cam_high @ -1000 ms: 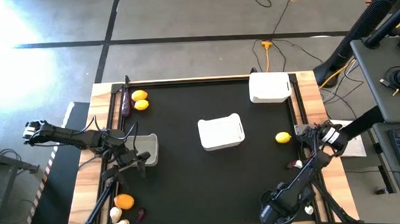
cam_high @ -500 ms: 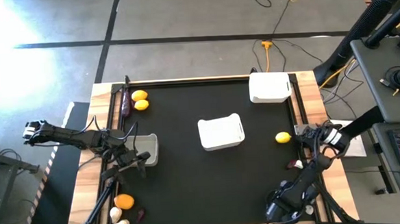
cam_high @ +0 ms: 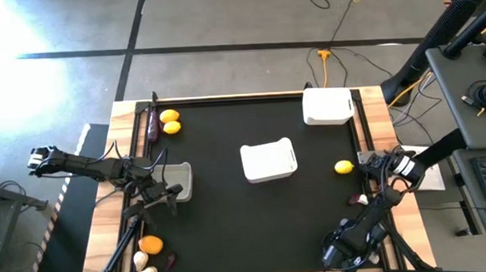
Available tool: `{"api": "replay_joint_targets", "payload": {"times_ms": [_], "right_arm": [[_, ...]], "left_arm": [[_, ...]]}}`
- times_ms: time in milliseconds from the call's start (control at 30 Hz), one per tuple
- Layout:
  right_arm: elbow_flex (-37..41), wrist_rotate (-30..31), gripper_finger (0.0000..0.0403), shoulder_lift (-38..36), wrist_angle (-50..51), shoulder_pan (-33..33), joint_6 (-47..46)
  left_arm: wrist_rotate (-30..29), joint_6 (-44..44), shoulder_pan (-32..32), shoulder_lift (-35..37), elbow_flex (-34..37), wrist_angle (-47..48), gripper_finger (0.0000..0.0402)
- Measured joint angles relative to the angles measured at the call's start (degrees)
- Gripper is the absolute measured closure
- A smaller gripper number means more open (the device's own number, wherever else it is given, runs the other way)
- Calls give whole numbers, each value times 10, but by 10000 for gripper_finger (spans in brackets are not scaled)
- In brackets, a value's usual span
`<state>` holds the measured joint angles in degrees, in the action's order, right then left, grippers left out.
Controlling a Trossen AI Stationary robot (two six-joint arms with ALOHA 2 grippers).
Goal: Sort produce into baskets
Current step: Put the white garlic into the bottom white bin
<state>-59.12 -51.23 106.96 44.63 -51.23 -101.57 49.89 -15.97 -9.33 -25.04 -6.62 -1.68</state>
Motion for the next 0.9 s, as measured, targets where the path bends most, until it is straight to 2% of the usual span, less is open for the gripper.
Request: {"api": "replay_joint_targets", "payload": {"times_ms": [233,367,533,767,900], "right_arm": [[-47,12,315,0,-2,51,21],[-94,81,320,0,-4,107,58],[-176,236,309,0,-6,196,172],[-312,510,311,0,-7,299,482],[-364,636,306,0,-6,345,609]], "left_arm": [[0,0,0,0,0,0,75],[0,0,0,0,0,0,75],[0,0,0,0,0,0,75],[0,0,0,0,0,0,75],[0,0,0,0,0,0,75]]}}
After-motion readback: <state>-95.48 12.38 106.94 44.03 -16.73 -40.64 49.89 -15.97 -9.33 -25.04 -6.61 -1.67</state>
